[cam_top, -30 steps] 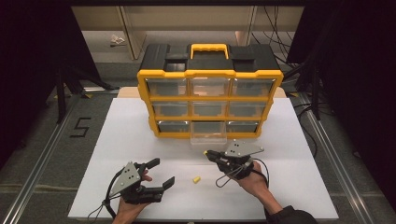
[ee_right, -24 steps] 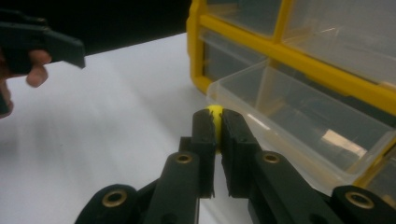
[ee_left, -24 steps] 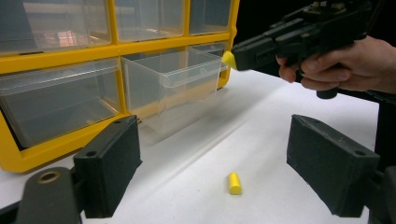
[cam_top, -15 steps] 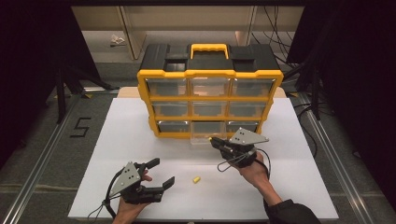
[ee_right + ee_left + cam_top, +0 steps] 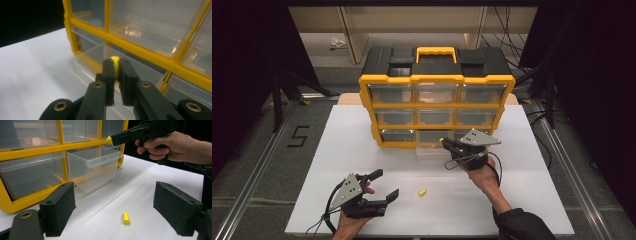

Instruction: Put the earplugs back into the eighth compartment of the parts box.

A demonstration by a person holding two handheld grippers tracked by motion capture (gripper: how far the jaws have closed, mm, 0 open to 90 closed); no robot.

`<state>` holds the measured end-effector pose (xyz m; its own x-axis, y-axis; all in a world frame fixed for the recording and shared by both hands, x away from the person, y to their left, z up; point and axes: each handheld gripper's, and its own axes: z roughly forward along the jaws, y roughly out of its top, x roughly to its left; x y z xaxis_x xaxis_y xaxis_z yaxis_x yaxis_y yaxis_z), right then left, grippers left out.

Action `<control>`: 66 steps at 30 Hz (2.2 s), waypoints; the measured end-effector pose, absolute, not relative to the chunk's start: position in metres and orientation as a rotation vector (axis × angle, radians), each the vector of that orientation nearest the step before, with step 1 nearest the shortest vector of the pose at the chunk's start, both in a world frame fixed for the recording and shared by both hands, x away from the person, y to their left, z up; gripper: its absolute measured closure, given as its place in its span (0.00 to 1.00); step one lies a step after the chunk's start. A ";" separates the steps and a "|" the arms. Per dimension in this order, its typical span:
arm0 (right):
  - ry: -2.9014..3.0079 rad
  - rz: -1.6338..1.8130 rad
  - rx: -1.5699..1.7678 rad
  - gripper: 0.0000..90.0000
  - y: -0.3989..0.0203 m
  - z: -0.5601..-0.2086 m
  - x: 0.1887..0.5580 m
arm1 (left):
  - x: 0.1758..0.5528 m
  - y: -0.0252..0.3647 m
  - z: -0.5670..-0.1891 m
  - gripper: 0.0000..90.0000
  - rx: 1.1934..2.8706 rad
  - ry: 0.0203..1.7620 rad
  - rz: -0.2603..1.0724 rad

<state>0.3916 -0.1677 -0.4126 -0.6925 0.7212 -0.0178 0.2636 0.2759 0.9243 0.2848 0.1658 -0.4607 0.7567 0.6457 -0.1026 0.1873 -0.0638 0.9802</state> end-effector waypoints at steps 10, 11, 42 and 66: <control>2.098 1.364 0.938 0.89 -0.171 -0.418 0.401 | 0.285 0.166 -0.461 0.20 1.624 0.680 0.427; 2.097 1.361 0.947 0.86 -0.171 -0.419 0.401 | 0.285 0.165 -0.461 0.20 1.623 0.680 0.427; 2.231 1.486 0.721 0.36 -0.138 -0.401 0.362 | 0.284 0.166 -0.460 0.19 1.621 0.677 0.426; 2.555 1.268 0.598 0.28 -0.110 -0.427 0.353 | 0.284 0.166 -0.460 0.19 1.616 0.679 0.430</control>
